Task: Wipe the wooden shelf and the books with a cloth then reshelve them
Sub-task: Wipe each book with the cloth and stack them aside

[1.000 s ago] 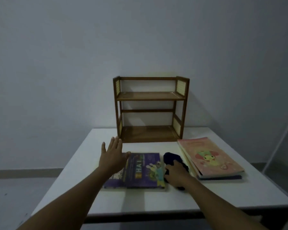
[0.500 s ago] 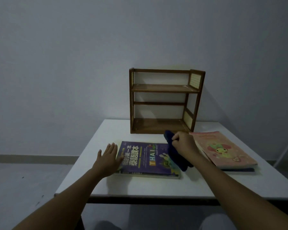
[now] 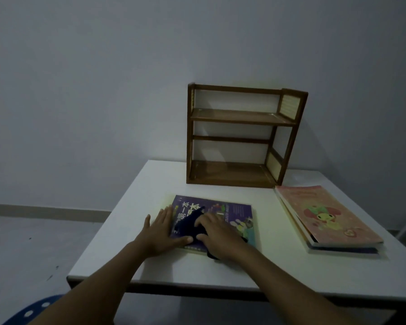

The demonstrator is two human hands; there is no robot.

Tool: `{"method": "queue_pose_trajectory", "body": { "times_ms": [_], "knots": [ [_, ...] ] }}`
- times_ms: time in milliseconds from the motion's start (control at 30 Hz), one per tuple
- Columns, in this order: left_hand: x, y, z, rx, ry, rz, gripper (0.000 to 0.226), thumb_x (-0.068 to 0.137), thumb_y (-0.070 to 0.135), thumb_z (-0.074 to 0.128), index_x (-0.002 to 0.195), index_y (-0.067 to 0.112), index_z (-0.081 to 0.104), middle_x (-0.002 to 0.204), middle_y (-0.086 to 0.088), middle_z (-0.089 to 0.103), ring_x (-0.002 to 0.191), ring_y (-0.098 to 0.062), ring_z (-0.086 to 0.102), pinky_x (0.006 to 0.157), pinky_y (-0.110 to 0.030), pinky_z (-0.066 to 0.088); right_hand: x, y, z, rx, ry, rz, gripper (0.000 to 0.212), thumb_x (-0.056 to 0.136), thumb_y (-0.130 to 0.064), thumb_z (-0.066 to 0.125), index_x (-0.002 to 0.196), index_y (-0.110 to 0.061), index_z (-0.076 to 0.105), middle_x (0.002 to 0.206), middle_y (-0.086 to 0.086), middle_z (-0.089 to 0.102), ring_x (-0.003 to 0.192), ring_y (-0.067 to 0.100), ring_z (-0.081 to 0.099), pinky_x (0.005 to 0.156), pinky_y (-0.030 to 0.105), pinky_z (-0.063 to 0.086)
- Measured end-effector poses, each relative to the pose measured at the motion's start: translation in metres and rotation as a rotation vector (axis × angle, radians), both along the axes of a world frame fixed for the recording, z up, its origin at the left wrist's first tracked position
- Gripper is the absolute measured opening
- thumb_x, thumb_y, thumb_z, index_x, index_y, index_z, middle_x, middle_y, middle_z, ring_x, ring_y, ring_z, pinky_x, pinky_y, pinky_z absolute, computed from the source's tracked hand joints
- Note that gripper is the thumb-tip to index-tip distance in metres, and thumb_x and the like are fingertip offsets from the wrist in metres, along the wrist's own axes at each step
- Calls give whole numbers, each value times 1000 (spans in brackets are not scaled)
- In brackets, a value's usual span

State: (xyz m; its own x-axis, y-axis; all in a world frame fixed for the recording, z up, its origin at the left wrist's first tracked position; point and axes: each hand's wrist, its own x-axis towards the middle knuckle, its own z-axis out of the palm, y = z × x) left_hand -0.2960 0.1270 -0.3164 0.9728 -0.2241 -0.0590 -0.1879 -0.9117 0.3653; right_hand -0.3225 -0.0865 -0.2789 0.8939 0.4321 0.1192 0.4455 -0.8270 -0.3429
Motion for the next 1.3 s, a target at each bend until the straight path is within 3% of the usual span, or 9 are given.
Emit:
{"method": "queue_pose_trajectory", "body": {
  "times_ms": [167, 267, 367, 567, 700, 867, 967, 1167, 1300],
  "knots": [
    [1, 1, 2, -26, 16, 1, 137, 50, 101, 28, 152, 19, -13, 162, -2, -8, 148, -16, -8, 117, -51, -13, 58, -32, -11, -91, -79, -19, 47, 96, -9, 49, 141, -23, 48, 151, 2, 37, 135, 25, 36, 112, 36, 31],
    [-1, 0, 1, -43, -8, 13, 133, 54, 99, 30, 153, 19, -10, 162, -3, -4, 149, -18, -5, 117, -51, -14, 79, -79, -11, -181, -103, -201, 48, 98, -11, 47, 145, -13, 40, 158, 5, 28, 144, 22, 28, 115, 32, 25],
    [-2, 0, 1, -32, -13, 11, 134, 54, 99, 29, 153, 18, -10, 162, -3, -3, 149, -17, -4, 116, -51, -15, 67, -88, -11, -87, -63, -266, 46, 100, -12, 44, 145, -11, 40, 157, 4, 31, 145, 19, 26, 117, 32, 21],
    [-3, -1, 1, -9, -26, -15, 138, 49, 102, 21, 151, 17, -15, 162, -5, -9, 149, -17, -7, 117, -50, -15, 16, -1, -9, -68, -5, -34, 45, 100, -12, 42, 145, -15, 42, 158, -2, 27, 143, 26, 21, 114, 34, 19],
    [-8, 0, 3, -110, -41, -22, 127, 60, 92, 39, 151, 23, -15, 162, -3, 0, 149, -17, 2, 115, -50, -17, 20, 37, -8, 50, 93, 136, 49, 95, -6, 52, 143, -19, 47, 156, -1, 32, 140, 25, 29, 116, 36, 26],
    [-7, 0, -1, -188, -14, 31, 141, 54, 95, 47, 149, 16, -21, 161, 3, 16, 146, -14, 20, 117, -50, -15, 81, -28, -16, -80, -80, -163, 52, 95, -7, 47, 145, -19, 41, 156, 5, 30, 137, 30, 33, 114, 36, 29],
    [-8, 1, 0, -226, -31, 43, 141, 54, 94, 49, 149, 17, -21, 159, 5, 21, 145, -13, 25, 117, -50, -15, 82, -48, -17, -107, -20, -257, 53, 97, -9, 43, 148, -18, 33, 159, 7, 22, 140, 32, 28, 116, 36, 25],
    [-10, -2, 2, -238, -74, 21, 147, 41, 102, 34, 144, 20, -31, 160, 6, 18, 146, -10, 20, 116, -47, -15, 27, 40, -12, -68, 27, 144, 54, 91, -11, 56, 143, -18, 44, 155, 2, 32, 138, 28, 28, 114, 39, 27],
    [-7, 0, -1, -254, -68, 66, 149, 45, 98, 42, 146, 16, -29, 158, 8, 22, 145, -10, 23, 117, -51, -14, 52, 52, -14, 18, 34, 108, 58, 89, 0, 55, 143, -18, 45, 154, 3, 35, 136, 26, 33, 112, 37, 32]
  ]
}}
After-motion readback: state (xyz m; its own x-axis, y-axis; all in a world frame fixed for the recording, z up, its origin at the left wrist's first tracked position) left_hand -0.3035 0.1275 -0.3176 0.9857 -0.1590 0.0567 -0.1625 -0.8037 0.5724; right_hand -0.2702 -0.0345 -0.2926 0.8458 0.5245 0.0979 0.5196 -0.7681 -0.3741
